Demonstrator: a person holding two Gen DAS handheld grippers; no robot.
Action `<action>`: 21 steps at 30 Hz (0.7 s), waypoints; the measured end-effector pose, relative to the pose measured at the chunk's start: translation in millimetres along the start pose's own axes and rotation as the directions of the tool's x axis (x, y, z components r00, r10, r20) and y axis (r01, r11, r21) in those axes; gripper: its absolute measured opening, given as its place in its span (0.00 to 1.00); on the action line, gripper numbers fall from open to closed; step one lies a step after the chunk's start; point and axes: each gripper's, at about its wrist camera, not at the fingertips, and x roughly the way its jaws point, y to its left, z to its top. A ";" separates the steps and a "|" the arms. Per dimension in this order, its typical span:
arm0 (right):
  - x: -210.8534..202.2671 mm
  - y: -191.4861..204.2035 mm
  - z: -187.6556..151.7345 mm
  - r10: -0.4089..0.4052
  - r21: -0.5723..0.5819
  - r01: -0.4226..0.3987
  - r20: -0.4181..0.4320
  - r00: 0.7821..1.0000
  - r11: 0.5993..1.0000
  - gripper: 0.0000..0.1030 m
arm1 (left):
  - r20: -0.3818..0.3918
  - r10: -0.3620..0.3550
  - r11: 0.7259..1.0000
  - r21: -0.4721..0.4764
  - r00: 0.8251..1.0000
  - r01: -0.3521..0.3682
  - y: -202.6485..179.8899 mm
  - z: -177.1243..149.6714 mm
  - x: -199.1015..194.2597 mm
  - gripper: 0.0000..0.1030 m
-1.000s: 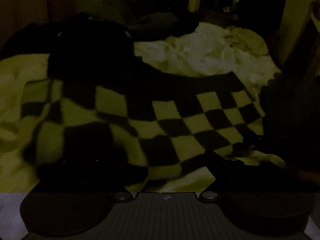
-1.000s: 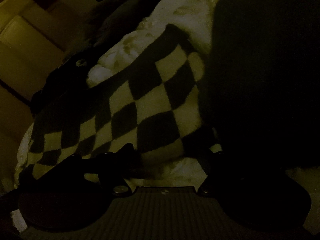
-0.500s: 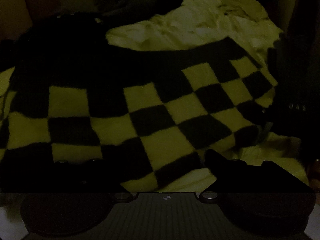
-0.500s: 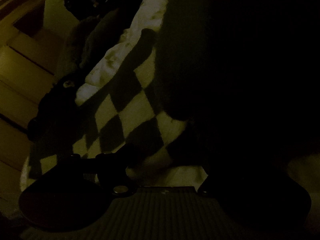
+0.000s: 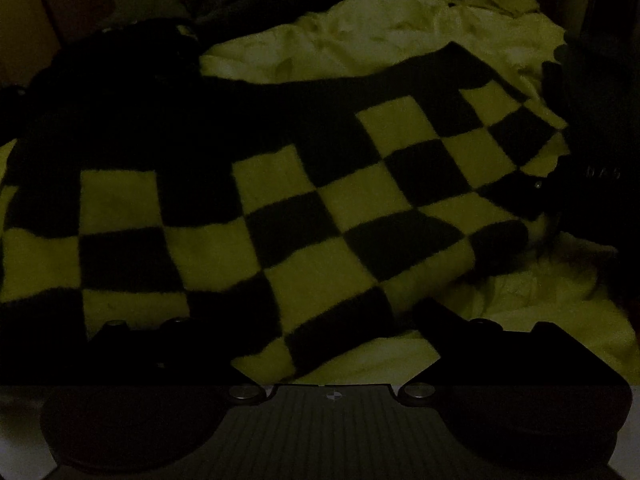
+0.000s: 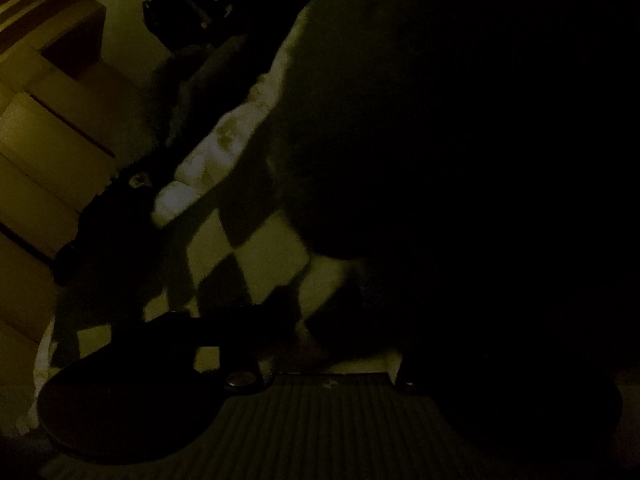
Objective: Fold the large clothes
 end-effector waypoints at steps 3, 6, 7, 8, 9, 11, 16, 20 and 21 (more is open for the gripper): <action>-2.9 6.3 0.5 0.024 -0.018 -0.024 0.011 1.000 1.000 0.33 | -0.001 -0.010 1.000 -0.001 1.000 0.010 1.3 -1.9 1.6 1.00; -1.9 8.0 4.9 0.038 -0.009 -0.038 0.016 0.999 0.999 0.36 | -0.003 -0.024 1.000 -0.012 1.000 0.024 3.6 -4.2 4.1 1.00; -0.3 6.8 6.1 0.042 0.010 -0.042 0.018 0.999 0.999 0.37 | -0.003 -0.027 0.999 -0.017 1.000 0.027 4.3 -4.9 4.7 1.00; 1.8 5.5 7.2 0.043 0.031 -0.044 0.020 0.999 0.999 0.38 | -0.001 -0.030 0.999 -0.021 1.000 0.030 5.0 -5.3 5.5 1.00; 4.0 4.7 5.0 0.044 0.045 -0.045 0.022 0.999 0.998 0.42 | -0.001 -0.030 0.999 -0.023 1.000 0.030 4.4 -6.3 5.6 1.00; 9.4 3.9 6.0 0.034 0.081 -0.035 0.016 0.999 0.996 0.47 | -0.002 -0.031 0.999 -0.024 1.000 0.031 4.5 -6.7 6.1 1.00; 12.2 2.4 3.3 -0.010 0.151 0.002 0.055 0.998 0.988 0.31 | 0.002 -0.049 0.998 -0.026 0.999 0.049 9.0 -10.4 6.7 1.00; 8.0 6.7 4.8 -0.006 0.147 -0.002 0.058 0.998 0.989 0.25 | -0.007 -0.046 0.999 -0.005 0.999 0.046 6.8 -9.4 8.1 1.00; 7.7 9.9 4.9 -0.013 0.133 0.005 0.059 0.998 0.991 0.23 | -0.002 -0.053 0.999 -0.007 0.999 0.053 7.6 -9.1 5.4 1.00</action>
